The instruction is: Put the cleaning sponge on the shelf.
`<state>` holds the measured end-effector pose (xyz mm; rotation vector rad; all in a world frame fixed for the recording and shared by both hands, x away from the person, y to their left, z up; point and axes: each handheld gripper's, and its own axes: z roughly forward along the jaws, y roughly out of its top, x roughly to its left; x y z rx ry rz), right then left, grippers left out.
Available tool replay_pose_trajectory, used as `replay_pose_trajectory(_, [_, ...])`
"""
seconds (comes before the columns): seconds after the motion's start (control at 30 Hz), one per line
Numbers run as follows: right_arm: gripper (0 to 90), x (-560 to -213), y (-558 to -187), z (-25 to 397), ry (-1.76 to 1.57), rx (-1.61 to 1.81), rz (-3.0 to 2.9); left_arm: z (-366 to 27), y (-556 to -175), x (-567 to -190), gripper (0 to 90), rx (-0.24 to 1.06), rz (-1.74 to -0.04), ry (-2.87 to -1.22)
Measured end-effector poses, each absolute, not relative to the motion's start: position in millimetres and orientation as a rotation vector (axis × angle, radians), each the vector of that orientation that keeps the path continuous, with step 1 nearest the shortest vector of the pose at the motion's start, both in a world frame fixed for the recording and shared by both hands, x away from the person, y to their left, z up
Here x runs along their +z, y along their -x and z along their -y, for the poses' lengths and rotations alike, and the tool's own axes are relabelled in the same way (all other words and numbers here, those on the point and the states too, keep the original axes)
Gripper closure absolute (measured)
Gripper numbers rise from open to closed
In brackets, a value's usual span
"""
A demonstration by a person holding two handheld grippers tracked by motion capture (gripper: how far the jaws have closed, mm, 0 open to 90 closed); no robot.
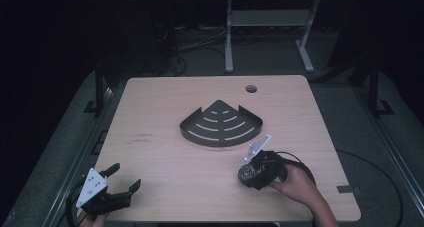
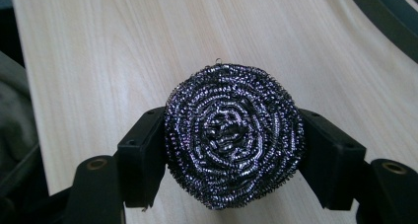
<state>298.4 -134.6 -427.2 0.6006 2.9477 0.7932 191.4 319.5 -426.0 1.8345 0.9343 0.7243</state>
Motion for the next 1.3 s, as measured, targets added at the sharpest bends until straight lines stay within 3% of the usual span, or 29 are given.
replay_pose_trajectory(1.3, [32.0, -401.4, -323.0, 133.0, -0.594, 0.843, -2.974, -320.6, -191.8, -425.6, 13.3, 0.725, -0.931, -1.831])
